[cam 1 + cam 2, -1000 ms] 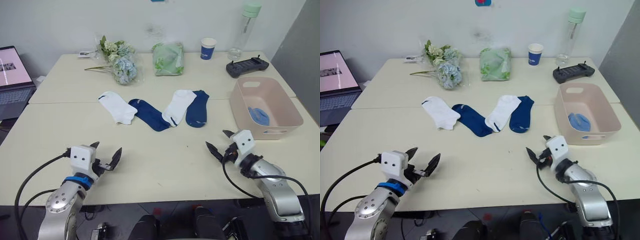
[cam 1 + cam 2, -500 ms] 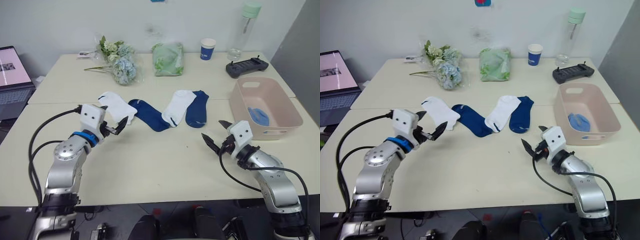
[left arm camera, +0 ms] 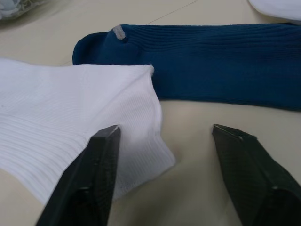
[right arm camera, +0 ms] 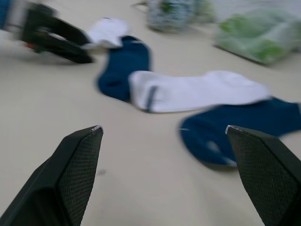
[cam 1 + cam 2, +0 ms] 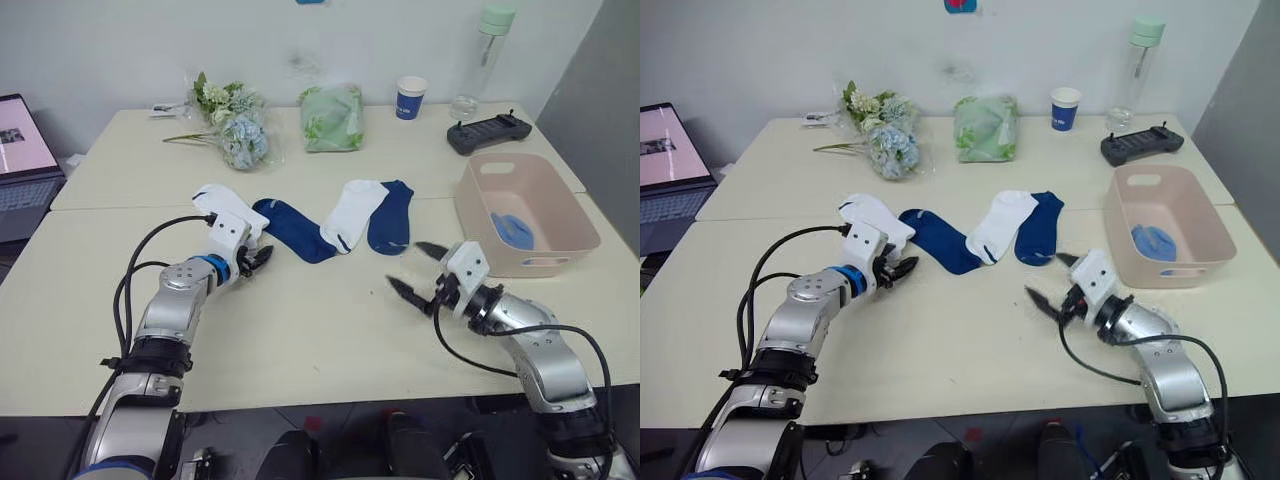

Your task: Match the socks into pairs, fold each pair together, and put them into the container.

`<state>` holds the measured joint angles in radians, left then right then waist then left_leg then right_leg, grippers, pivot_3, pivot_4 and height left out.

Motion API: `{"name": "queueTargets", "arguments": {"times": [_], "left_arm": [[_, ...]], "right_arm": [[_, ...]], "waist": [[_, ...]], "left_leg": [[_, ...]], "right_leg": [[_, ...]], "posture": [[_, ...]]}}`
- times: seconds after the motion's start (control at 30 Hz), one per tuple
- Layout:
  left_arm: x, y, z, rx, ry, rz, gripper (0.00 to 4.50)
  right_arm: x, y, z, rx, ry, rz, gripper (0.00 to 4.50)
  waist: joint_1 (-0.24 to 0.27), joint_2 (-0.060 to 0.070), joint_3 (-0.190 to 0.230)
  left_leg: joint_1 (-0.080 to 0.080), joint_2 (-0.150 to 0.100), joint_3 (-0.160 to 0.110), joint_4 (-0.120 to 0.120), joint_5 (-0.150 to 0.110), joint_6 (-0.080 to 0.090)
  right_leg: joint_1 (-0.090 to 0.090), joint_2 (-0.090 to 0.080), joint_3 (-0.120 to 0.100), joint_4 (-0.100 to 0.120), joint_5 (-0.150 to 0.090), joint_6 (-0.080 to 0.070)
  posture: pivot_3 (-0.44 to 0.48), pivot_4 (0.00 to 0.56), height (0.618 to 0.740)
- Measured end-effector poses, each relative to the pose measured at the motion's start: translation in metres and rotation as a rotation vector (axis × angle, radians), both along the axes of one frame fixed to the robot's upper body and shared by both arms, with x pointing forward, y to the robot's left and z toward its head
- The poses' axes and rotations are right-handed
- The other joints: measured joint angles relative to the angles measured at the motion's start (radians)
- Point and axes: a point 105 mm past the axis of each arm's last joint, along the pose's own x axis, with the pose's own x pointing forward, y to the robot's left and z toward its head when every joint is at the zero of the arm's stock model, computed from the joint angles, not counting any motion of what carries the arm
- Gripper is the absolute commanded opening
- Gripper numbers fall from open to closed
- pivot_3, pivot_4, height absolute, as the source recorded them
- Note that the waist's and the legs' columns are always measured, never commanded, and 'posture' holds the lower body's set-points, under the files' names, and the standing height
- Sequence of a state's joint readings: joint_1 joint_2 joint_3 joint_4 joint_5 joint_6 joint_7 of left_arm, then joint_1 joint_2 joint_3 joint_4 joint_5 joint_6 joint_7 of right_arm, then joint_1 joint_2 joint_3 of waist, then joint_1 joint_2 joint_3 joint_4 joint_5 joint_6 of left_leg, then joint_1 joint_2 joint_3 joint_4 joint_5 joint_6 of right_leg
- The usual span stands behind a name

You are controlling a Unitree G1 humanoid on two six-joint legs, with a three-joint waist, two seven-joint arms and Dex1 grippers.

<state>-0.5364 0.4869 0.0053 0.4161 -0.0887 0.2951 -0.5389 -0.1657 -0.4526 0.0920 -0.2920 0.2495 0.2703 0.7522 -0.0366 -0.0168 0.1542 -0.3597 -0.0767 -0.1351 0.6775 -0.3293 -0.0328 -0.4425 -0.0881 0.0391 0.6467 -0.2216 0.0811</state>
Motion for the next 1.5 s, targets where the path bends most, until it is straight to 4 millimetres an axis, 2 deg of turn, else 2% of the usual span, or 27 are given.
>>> {"name": "queueTargets", "arguments": {"times": [0.1, 0.2, 0.23, 0.37, 0.47, 0.57, 0.63, 0.7, 0.77, 0.83, 0.93, 0.97, 1.03, 1.07, 1.17, 1.3, 1.4, 1.5], "left_arm": [[0.001, 0.003, 0.000, 0.009, -0.003, 0.024, 1.04], [0.001, 0.006, 0.000, -0.009, -0.007, 0.043, 0.14], [0.000, 0.008, 0.001, -0.015, -0.008, 0.050, 0.03], [-0.005, 0.015, 0.000, -0.019, -0.011, 0.064, 0.03], [-0.018, 0.021, 0.002, -0.023, -0.006, 0.057, 0.03], [-0.041, 0.028, 0.006, 0.002, 0.034, -0.005, 0.03], [-0.056, 0.026, 0.016, -0.035, 0.056, -0.066, 0.03], [-0.072, 0.006, 0.031, -0.106, 0.071, -0.184, 0.03], [-0.090, -0.023, 0.044, -0.180, 0.093, -0.332, 0.03], [-0.104, -0.047, 0.049, -0.229, 0.134, -0.437, 0.03], [-0.114, -0.089, 0.041, -0.333, 0.200, -0.553, 0.03], [-0.115, -0.111, 0.035, -0.376, 0.223, -0.590, 0.03], [-0.114, -0.135, 0.027, -0.405, 0.246, -0.619, 0.03], [-0.110, -0.142, 0.024, -0.409, 0.243, -0.613, 0.22], [-0.102, -0.146, 0.015, -0.411, 0.246, -0.585, 0.94], [-0.100, -0.149, 0.018, -0.427, 0.242, -0.598, 2.23], [-0.100, -0.140, 0.023, -0.441, 0.249, -0.601, 3.18], [-0.086, -0.120, 0.036, -0.419, 0.188, -0.534, 4.12]], "right_arm": [[-0.010, 0.015, 0.004, -0.032, -0.015, 0.114, 4.50], [-0.009, 0.015, 0.004, -0.031, -0.020, 0.108, 4.50], [-0.008, 0.015, 0.004, -0.027, -0.020, 0.098, 4.50], [-0.003, 0.013, 0.004, -0.016, -0.019, 0.061, 4.50], [-0.002, 0.010, 0.005, -0.013, -0.020, 0.053, 4.50], [0.000, 0.004, 0.003, -0.026, -0.011, 0.029, 4.50], [0.004, -0.001, 0.005, -0.018, -0.012, 0.010, 4.50], [0.005, -0.002, 0.009, -0.010, -0.021, 0.012, 4.50], [0.005, -0.002, 0.014, 0.001, -0.028, 0.020, 4.50], [0.004, -0.004, 0.014, -0.009, -0.022, 0.022, 4.50], [0.003, -0.008, 0.020, -0.009, -0.022, 0.005, 4.50], [0.004, -0.009, 0.024, -0.003, -0.029, 0.001, 4.50], [0.004, -0.012, 0.029, -0.014, -0.045, -0.006, 4.50], [0.005, -0.016, 0.029, -0.021, -0.048, -0.018, 4.50], [0.005, -0.025, 0.027, -0.030, -0.040, -0.050, 4.50], [0.005, -0.030, 0.022, -0.018, -0.014, -0.077, 4.50], [0.003, -0.031, 0.018, -0.017, 0.001, -0.081, 4.50], [0.003, -0.031, 0.014, 0.001, 0.025, -0.096, 4.50]], "waist": [[0.001, 0.000, 0.000], [0.006, 0.000, 0.000], [0.006, 0.000, 0.000], [0.005, 0.000, 0.000], [0.005, 0.000, 0.000], [0.004, 0.000, 0.000], [0.005, 0.000, 0.000], [0.008, 0.000, 0.000], [0.013, 0.000, 0.000], [0.013, 0.000, 0.000], [0.013, 0.000, 0.000], [0.013, 0.000, 0.000], [0.012, -0.001, 0.000], [0.012, -0.001, 0.000], [0.006, -0.001, 0.000], [0.007, -0.001, 0.000], [0.008, -0.001, 0.000], [0.008, -0.001, 0.000]], "left_leg": [[0.000, 0.000, 0.000, 0.000, 0.000, 0.000], [-0.001, 0.000, -0.001, 0.000, 0.000, 0.000], [0.000, 0.000, -0.001, 0.000, 0.000, 0.000], [0.000, 0.001, -0.001, 0.000, 0.000, 0.000], [-0.001, 0.001, -0.001, 0.000, 0.000, 0.000], [-0.001, 0.002, -0.001, 0.000, 0.000, 0.000], [-0.001, 0.002, -0.001, 0.000, 0.000, 0.000], [-0.002, 0.003, -0.002, 0.000, 0.000, 0.000], [-0.002, 0.003, -0.002, 0.000, -0.001, 0.001], [-0.001, 0.002, -0.001, 0.000, -0.001, 0.001], [-0.001, 0.001, -0.001, 0.001, -0.001, 0.001], [-0.001, 0.001, -0.001, 0.001, -0.001, 0.001], [-0.001, 0.000, -0.001, 0.001, -0.001, 0.001], [-0.001, 0.000, 0.000, 0.001, -0.001, 0.001], [0.000, 0.001, 0.001, 0.000, -0.001, 0.001], [0.000, 0.001, 0.000, 0.000, -0.001, 0.001], [0.000, 0.001, 0.000, 0.000, -0.001, 0.001], [0.000, 0.001, 0.000, 0.000, -0.001, 0.001]], "right_leg": [[0.000, 0.000, 0.000, 0.000, 0.000, 0.000], [0.000, 0.000, 0.000, -0.001, 0.000, 0.000], [0.000, 0.000, 0.000, -0.001, 0.000, 0.000], [0.000, 0.000, 0.000, -0.001, 0.000, 0.000], [-0.001, 0.000, 0.000, -0.001, 0.000, 0.000], [-0.001, -0.001, 0.000, -0.001, 0.000, 0.000], [-0.001, -0.001, 0.001, -0.001, 0.000, 0.000], [0.000, -0.002, 0.001, -0.001, 0.000, 0.000], [0.001, -0.002, 0.001, -0.002, 0.000, 0.000], [0.001, -0.002, 0.001, -0.002, 0.000, 0.000], [0.001, -0.002, 0.001, -0.002, 0.000, 0.000], [0.001, -0.002, 0.001, -0.002, 0.000, 0.000], [0.001, -0.001, 0.000, -0.002, 0.000, 0.000], [0.001, -0.001, 0.000, -0.002, 0.000, 0.000], [0.001, 0.000, 0.001, -0.001, 0.000, 0.000], [0.001, 0.000, 0.001, -0.001, 0.000, 0.000], [0.001, 0.000, 0.001, -0.001, 0.000, 0.000], [0.001, 0.000, 0.001, -0.001, 0.000, 0.000]], "posture": [[0.000, 0.150, 0.740], [0.000, 0.150, 0.740], [0.000, 0.150, 0.740], [0.000, 0.150, 0.740], [0.000, 0.150, 0.740], [0.000, 0.150, 0.740], [0.000, 0.150, 0.740], [0.000, 0.150, 0.740], [0.000, 0.150, 0.740], [0.000, 0.150, 0.740], [0.000, 0.150, 0.740], [0.000, 0.150, 0.740], [0.000, 0.150, 0.740], [0.000, 0.150, 0.740], [0.000, 0.150, 0.740], [0.000, 0.150, 0.740], [0.000, 0.150, 0.740], [0.000, 0.150, 0.740]]}}
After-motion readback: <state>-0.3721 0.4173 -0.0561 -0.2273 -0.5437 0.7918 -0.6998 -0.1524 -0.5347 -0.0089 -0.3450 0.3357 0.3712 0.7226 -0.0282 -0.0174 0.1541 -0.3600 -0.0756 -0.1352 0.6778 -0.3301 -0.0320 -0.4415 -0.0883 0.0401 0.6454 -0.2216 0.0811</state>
